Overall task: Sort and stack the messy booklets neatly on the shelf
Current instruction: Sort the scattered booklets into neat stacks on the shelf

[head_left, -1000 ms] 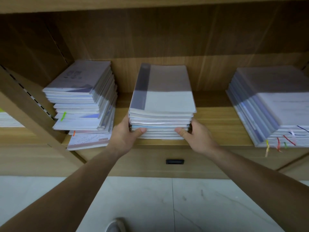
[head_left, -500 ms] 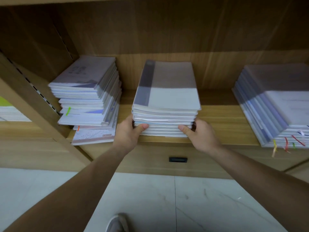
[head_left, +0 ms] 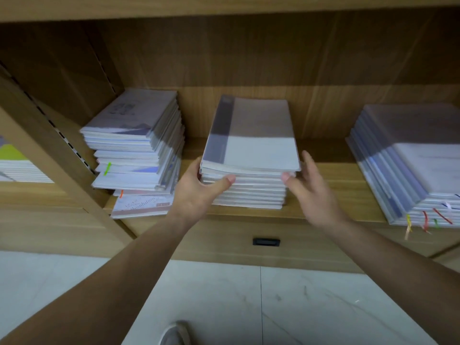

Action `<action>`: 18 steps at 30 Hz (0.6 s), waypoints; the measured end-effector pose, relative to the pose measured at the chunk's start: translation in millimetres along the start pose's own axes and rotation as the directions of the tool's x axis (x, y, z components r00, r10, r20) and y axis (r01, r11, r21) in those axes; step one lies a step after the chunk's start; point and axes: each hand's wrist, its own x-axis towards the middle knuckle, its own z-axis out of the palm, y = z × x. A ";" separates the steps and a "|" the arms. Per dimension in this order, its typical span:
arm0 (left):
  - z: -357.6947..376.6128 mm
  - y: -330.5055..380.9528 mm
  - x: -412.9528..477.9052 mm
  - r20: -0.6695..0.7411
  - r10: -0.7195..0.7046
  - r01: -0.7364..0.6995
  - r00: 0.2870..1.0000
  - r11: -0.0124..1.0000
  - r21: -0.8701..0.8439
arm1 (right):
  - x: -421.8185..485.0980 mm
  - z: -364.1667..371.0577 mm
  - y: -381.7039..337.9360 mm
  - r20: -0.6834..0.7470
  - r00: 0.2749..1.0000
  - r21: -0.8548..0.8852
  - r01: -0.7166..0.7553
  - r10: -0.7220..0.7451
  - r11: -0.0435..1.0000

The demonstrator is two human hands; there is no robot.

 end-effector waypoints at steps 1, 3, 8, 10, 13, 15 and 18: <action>-1.5 5.7 2.0 0.005 0.008 -0.008 1.000 0.998 -0.062 | 4.4 0.9 -4.8 -0.008 1.000 0.039 0.029 -0.029 0.999; -0.4 17.3 7.6 -0.008 0.001 -0.002 1.000 0.993 -0.115 | 12.0 9.3 -13.4 -0.043 0.998 0.042 0.044 -0.042 0.998; 11.8 21.1 15.8 -0.131 -0.062 0.046 0.989 0.992 -0.121 | 23.3 25.3 -15.9 -0.125 0.991 0.025 0.045 -0.042 0.999; 11.8 18.8 13.8 -0.139 -0.067 0.049 0.988 0.991 -0.128 | 24.9 24.5 -15.9 -0.121 0.991 0.027 0.053 -0.050 0.998; 9.2 15.1 14.4 -0.145 -0.052 0.035 0.988 0.992 -0.120 | 26.6 27.0 -15.1 -0.088 0.994 0.040 0.063 -0.059 0.997; 9.9 15.1 15.2 -0.136 -0.036 0.022 0.990 0.995 -0.102 | 27.2 28.2 -14.1 -0.115 0.991 0.061 0.074 -0.066 0.995; 8.5 16.7 16.1 -0.111 -0.030 0.020 0.993 0.996 -0.083 | 27.1 30.5 -13.9 -0.122 0.991 0.080 0.064 -0.054 0.995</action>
